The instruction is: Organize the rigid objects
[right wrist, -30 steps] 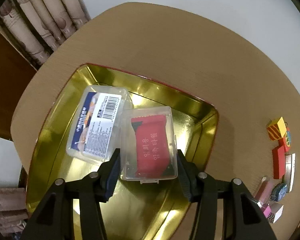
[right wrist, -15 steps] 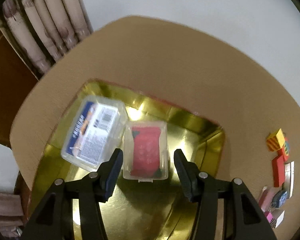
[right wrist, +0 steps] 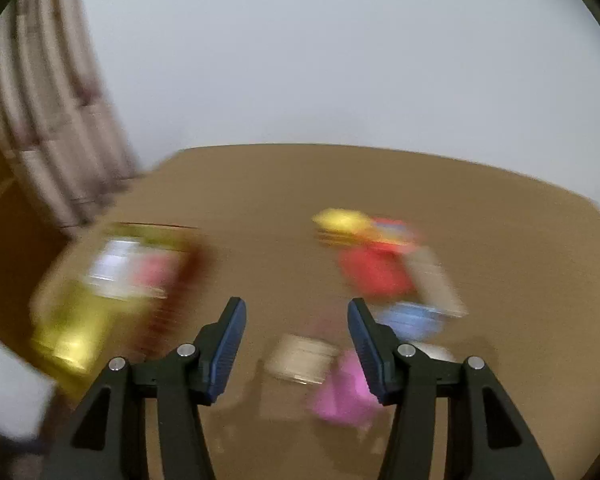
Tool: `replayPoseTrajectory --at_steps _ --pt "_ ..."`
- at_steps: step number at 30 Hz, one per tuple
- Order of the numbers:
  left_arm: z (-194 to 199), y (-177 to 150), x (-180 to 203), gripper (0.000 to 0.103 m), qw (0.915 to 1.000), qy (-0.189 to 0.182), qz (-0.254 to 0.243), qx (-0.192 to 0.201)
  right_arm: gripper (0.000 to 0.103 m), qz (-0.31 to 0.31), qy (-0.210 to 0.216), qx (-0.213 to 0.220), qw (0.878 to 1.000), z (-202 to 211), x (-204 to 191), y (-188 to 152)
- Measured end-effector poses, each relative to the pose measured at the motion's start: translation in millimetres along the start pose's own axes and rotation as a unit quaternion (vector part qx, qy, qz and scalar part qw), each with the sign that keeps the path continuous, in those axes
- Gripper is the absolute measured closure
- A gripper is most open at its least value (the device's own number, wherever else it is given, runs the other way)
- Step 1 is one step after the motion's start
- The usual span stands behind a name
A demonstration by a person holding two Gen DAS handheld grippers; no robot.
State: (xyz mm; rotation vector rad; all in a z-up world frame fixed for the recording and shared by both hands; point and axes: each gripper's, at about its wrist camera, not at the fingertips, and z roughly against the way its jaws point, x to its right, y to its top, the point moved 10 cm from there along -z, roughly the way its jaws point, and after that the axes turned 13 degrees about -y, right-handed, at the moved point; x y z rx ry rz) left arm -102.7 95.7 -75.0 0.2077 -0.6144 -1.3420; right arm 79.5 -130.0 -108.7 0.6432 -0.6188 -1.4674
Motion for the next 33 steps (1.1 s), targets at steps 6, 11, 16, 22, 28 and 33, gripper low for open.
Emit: replayPoseTrajectory --at_steps 6,11,16,22,28,33 --pt "-14.9 38.4 71.5 0.012 0.9961 -0.062 -0.063 -0.009 0.049 -0.030 -0.129 -0.024 0.991 -39.3 141.3 -35.2" --pt "-46.1 83.9 114.9 0.012 0.9921 -0.081 -0.095 -0.008 0.049 -0.069 -0.145 -0.047 0.986 -57.9 186.0 -56.0" --pt "-103.9 121.2 134.3 0.012 0.9902 -0.077 -0.109 -0.042 0.049 -0.110 -0.112 -0.062 0.986 -69.8 201.8 -57.7" --pt "-152.6 151.9 134.9 0.014 0.9908 -0.052 -0.112 -0.055 0.045 -0.106 -0.089 -0.055 0.989 -69.3 187.9 -53.5" --pt "-178.6 160.8 136.8 0.023 0.9880 -0.034 -0.126 -0.082 0.044 -0.117 -0.069 -0.051 0.989 -54.1 197.7 -58.3" --pt "-195.3 168.6 127.0 0.024 0.9903 -0.031 -0.099 -0.093 0.044 -0.123 -0.062 -0.049 0.989 -42.0 188.4 -64.1"
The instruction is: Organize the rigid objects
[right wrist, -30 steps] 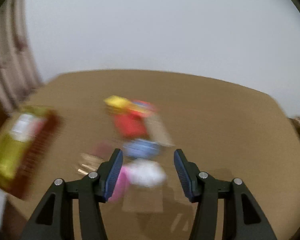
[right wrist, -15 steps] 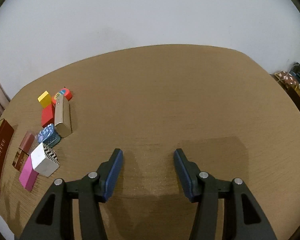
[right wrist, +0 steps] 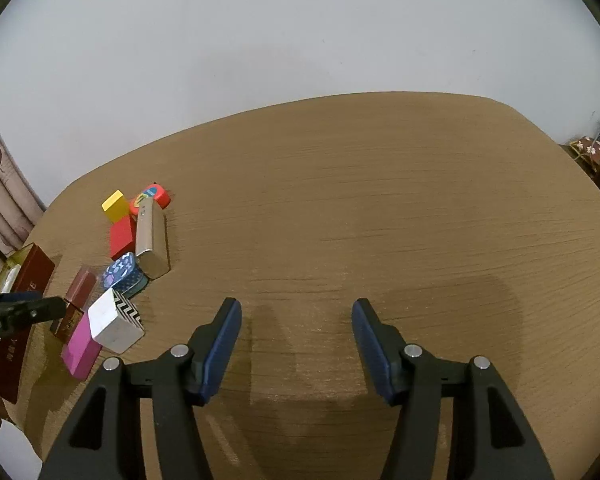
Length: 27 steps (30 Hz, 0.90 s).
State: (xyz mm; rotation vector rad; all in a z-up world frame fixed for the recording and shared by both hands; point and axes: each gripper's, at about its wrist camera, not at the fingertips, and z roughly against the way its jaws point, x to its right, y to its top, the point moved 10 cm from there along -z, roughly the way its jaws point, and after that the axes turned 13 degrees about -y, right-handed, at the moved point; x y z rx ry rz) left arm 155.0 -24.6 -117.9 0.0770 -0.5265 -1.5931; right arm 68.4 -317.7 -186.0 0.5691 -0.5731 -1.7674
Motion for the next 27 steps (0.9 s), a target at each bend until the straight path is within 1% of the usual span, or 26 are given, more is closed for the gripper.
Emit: replayPoseTrajectory --at_steps 1,4,6,10,11,12,13,14,17,18,20,22,24,26,27 --pt "-1.6 -0.7 -2.5 0.024 1.0000 0.001 0.006 -0.003 0.044 0.001 0.000 0.000 1.000 0.6 0.8 -0.3" --pt "-11.7 0.5 -7.4 0.029 0.9998 0.001 0.016 -0.016 0.043 0.001 0.002 -0.001 1.000 -2.2 -3.5 -0.9" --pt "-17.4 -0.3 -8.1 0.034 0.9995 0.003 0.020 -0.023 0.043 0.001 0.002 -0.002 1.000 -2.0 -3.5 -1.1" --pt "-22.9 3.6 -6.5 0.039 0.9996 0.021 0.000 -0.018 0.042 0.001 0.003 -0.002 1.000 2.8 3.0 -2.1" --pt "-23.2 4.5 -5.4 0.045 0.9997 0.022 -0.004 -0.013 0.042 0.001 0.004 -0.002 1.000 2.9 2.8 -2.3" --pt "-22.1 5.9 -3.5 0.056 0.9997 0.022 -0.006 -0.007 0.041 0.000 0.004 -0.002 1.000 3.5 3.3 -2.5" --pt "-23.0 4.2 -2.4 0.065 0.9997 0.022 -0.008 -0.002 0.041 0.000 0.005 -0.003 1.000 3.3 2.7 -2.6" --pt "-22.3 5.3 -0.8 0.085 0.9998 0.018 -0.010 0.002 0.041 -0.001 0.005 -0.003 1.000 1.5 0.5 -2.5" --pt "-19.8 3.6 2.0 0.086 1.0000 0.004 0.000 -0.001 0.041 -0.005 0.006 -0.004 1.000 1.3 -0.3 -3.4" --pt "-18.7 2.3 3.9 0.086 0.9999 -0.009 0.005 -0.002 0.041 -0.006 0.006 -0.005 1.000 1.3 -1.0 -4.0" --pt "-15.5 -0.6 8.2 0.086 0.9997 -0.022 0.006 -0.002 0.041 -0.006 0.006 -0.004 1.000 1.8 -0.7 -4.2" --pt "-4.5 -6.1 14.8 0.086 0.9995 -0.031 0.006 0.008 0.041 -0.007 0.007 -0.004 1.000 2.0 -0.6 -4.1" --pt "7.6 -9.1 23.0 0.086 0.9985 -0.052 0.007 0.011 0.041 -0.008 0.007 -0.004 1.000 2.7 -0.4 -4.5" --pt "25.3 -9.2 28.3 0.086 0.9968 -0.073 0.014 0.028 0.041 -0.007 0.006 -0.005 1.000 3.1 -0.6 -4.9" --pt "40.6 -8.6 28.2 0.086 0.9963 -0.071 0.013 0.046 0.041 -0.007 0.005 -0.005 1.000 3.4 -0.6 -4.9"
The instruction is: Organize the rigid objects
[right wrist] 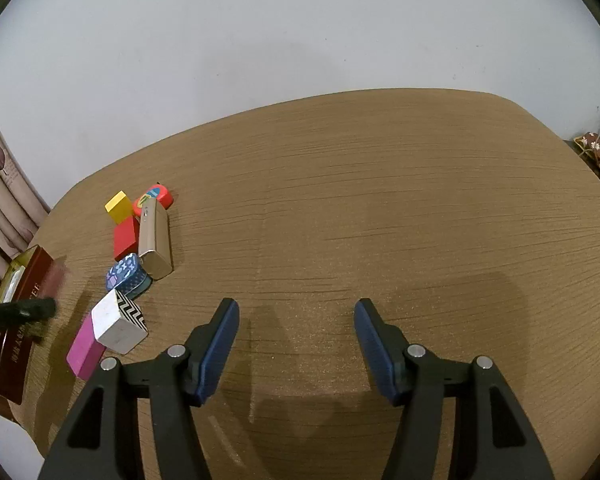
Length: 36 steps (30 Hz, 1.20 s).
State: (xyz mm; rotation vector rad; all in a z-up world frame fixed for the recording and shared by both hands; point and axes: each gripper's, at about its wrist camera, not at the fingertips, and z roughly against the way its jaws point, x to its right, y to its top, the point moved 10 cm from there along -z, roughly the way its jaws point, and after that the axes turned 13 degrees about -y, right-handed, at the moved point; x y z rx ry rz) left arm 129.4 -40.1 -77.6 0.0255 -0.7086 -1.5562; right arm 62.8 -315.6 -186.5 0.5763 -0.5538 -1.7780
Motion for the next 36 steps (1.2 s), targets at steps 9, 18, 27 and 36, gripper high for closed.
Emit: replayPoseTrajectory --at_steps 9,18,27,36 --pt "113.6 -10.2 -75.9 0.084 0.9964 0.076 -0.004 0.037 0.041 0.006 -0.004 -0.002 1.000 -1.8 -2.1 1.5" --pt "119.7 -47.4 -186.9 0.086 0.9889 0.119 0.088 0.012 0.041 0.017 -0.015 -0.004 1.000 -8.7 -9.6 1.3" --pt "122.2 -13.2 -70.3 0.043 0.9976 0.026 -0.013 0.064 0.037 0.036 -0.025 -0.005 0.999 -16.3 -19.9 1.5" --pt "6.4 -11.0 2.8 0.063 0.9906 0.040 -0.117 -0.059 0.037 0.028 -0.014 -0.004 0.999 -19.5 -25.5 1.3"
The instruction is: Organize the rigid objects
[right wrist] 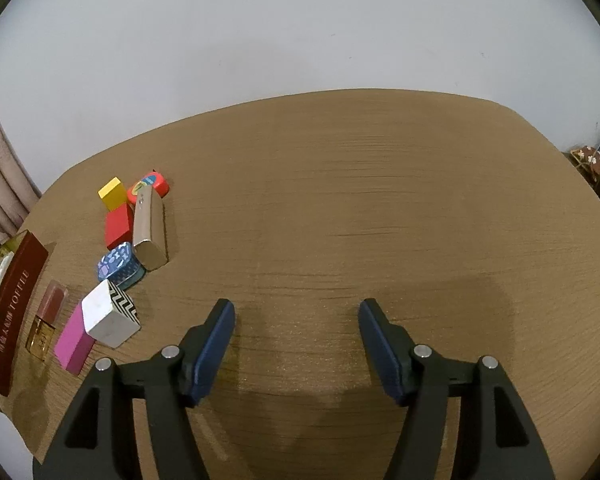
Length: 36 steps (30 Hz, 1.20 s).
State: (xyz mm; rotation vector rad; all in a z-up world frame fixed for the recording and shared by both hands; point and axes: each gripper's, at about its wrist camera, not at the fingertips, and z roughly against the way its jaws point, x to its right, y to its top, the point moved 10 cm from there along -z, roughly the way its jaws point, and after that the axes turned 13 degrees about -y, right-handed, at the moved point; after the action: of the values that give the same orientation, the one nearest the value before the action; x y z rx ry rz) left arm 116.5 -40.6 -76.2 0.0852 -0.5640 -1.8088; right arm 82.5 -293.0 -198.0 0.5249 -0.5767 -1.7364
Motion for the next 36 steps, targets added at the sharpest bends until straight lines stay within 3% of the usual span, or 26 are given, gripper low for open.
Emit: replayPoseTrajectory --at_steps 5,8,9,12,16,19,22,26,31,36 --pt "-42.4 -4.6 -24.8 0.070 0.9982 0.000 0.043 -0.042 0.036 -0.007 0.011 0.001 1.000 0.7 4.6 0.5" --pt "-50.6 -3.4 -29.7 0.073 0.9980 0.006 0.045 -0.045 0.036 -0.011 0.017 0.002 1.000 1.6 7.5 0.9" --pt "-54.9 -4.0 -29.6 0.084 0.9978 0.000 0.045 -0.049 0.036 -0.012 0.018 0.002 1.000 1.4 7.9 1.1" --pt "-57.9 -2.4 -32.8 0.086 0.9979 0.004 0.049 -0.042 0.036 -0.013 0.019 0.002 1.000 2.1 9.1 1.5" --pt "-41.1 -0.7 -26.3 0.086 0.9990 0.011 0.036 -0.022 0.036 -0.013 0.019 0.002 1.000 4.6 13.1 0.9" --pt "2.9 -0.1 -22.3 0.086 0.9988 0.014 0.045 0.014 0.036 -0.013 0.018 0.002 1.000 4.4 12.9 1.0" --pt "55.2 -4.7 -49.7 0.086 0.9958 0.047 0.064 0.045 0.036 -0.011 0.016 0.002 1.000 4.6 13.2 0.9" --pt "91.2 -34.4 -111.3 0.086 0.9888 0.103 0.102 0.034 0.036 -0.007 0.012 0.001 1.000 2.8 10.0 1.2" --pt "87.2 -83.4 -187.1 0.086 0.9756 0.133 0.174 -0.014 0.036 -0.001 0.006 0.000 1.000 -1.5 1.6 1.6" --pt "75.6 -94.0 -206.0 0.086 0.9720 0.135 0.192 -0.004 0.036 0.005 0.001 0.000 1.000 -3.1 -1.4 1.8"
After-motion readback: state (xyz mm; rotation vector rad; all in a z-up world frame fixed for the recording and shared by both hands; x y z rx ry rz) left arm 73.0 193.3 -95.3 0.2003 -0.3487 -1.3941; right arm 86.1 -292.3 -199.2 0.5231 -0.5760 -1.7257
